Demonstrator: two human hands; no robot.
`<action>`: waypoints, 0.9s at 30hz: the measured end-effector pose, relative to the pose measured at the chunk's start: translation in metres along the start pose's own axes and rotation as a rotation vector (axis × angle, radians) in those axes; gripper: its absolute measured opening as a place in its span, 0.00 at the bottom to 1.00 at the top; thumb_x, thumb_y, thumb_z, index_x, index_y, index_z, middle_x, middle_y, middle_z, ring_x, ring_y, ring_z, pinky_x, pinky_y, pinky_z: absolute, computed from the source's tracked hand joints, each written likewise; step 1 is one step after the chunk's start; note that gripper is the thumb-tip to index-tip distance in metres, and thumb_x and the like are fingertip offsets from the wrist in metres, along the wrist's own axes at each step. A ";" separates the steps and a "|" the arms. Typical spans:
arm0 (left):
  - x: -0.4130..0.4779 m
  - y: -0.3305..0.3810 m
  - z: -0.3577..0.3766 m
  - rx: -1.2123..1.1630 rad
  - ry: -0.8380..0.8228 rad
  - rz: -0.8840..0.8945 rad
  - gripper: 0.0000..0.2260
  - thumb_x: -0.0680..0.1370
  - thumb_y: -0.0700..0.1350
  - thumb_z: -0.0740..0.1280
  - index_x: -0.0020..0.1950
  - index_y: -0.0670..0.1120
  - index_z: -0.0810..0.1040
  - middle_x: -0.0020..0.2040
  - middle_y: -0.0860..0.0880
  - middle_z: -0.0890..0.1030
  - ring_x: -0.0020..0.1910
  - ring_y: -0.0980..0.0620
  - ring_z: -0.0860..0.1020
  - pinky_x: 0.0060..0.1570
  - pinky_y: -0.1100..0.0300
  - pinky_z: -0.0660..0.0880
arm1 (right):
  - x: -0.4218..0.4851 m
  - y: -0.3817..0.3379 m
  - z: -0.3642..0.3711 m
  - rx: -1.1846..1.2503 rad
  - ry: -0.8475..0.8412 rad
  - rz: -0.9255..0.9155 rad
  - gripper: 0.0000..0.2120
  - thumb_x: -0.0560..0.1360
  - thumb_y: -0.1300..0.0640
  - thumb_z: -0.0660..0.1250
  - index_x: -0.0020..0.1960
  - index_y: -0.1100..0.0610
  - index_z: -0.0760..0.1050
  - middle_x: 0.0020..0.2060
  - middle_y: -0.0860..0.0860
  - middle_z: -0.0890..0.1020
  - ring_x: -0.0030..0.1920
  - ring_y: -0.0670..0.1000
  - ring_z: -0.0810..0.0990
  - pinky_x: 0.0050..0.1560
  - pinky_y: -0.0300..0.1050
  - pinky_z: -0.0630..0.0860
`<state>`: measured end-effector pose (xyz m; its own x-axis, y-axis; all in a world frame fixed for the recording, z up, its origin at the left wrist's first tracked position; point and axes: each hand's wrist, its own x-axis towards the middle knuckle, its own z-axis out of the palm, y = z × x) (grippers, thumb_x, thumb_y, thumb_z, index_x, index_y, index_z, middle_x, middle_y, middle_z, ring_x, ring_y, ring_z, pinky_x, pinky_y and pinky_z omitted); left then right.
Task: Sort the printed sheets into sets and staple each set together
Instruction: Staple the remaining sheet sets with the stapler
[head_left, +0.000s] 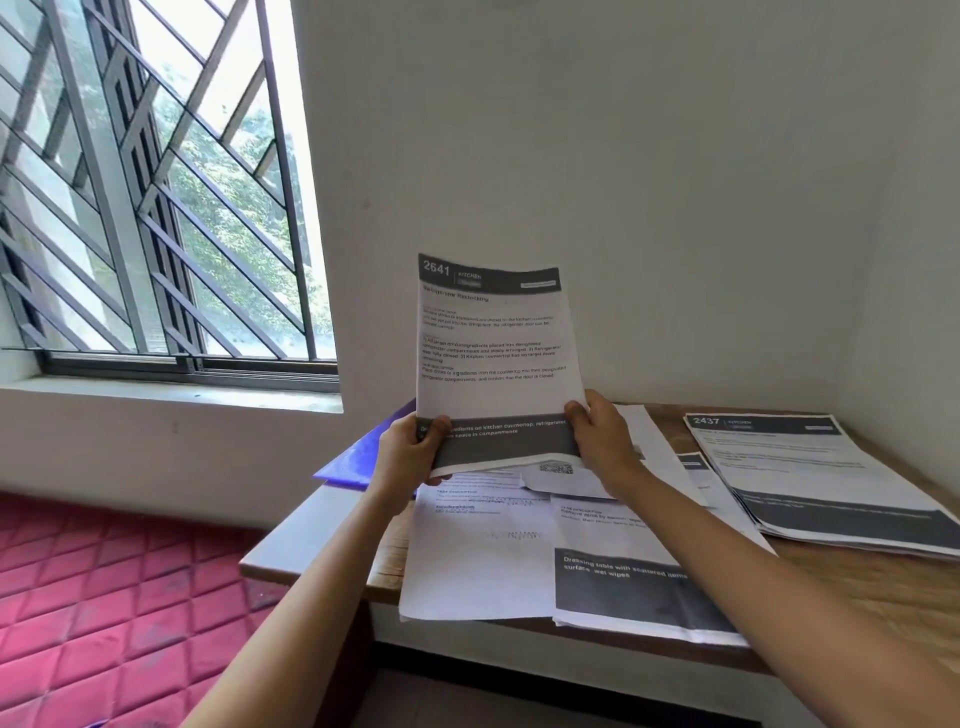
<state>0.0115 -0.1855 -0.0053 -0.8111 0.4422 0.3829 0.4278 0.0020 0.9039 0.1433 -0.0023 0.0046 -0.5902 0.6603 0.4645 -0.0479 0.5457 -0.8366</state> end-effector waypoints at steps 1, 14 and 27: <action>-0.001 0.002 0.000 0.025 0.020 0.011 0.08 0.80 0.45 0.66 0.48 0.40 0.78 0.38 0.45 0.79 0.25 0.54 0.76 0.19 0.65 0.71 | 0.002 0.000 0.001 0.012 0.006 -0.003 0.11 0.82 0.60 0.55 0.58 0.64 0.73 0.52 0.55 0.79 0.51 0.51 0.75 0.50 0.43 0.70; -0.003 0.003 -0.002 0.326 0.149 0.130 0.20 0.83 0.52 0.57 0.39 0.40 0.74 0.32 0.47 0.73 0.25 0.47 0.74 0.16 0.62 0.69 | 0.004 0.001 0.001 0.047 0.036 -0.030 0.11 0.82 0.60 0.57 0.56 0.66 0.73 0.52 0.58 0.80 0.52 0.56 0.77 0.56 0.53 0.75; 0.028 0.002 -0.023 -0.287 -0.173 -0.378 0.40 0.73 0.75 0.45 0.48 0.44 0.82 0.41 0.47 0.82 0.39 0.50 0.79 0.39 0.58 0.74 | 0.006 0.009 -0.013 0.215 0.038 -0.032 0.08 0.82 0.59 0.57 0.55 0.56 0.74 0.52 0.52 0.80 0.53 0.52 0.78 0.48 0.35 0.73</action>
<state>-0.0200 -0.1940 0.0117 -0.7996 0.6006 0.0033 -0.0297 -0.0450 0.9985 0.1503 0.0135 0.0032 -0.5550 0.6659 0.4986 -0.2391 0.4464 -0.8623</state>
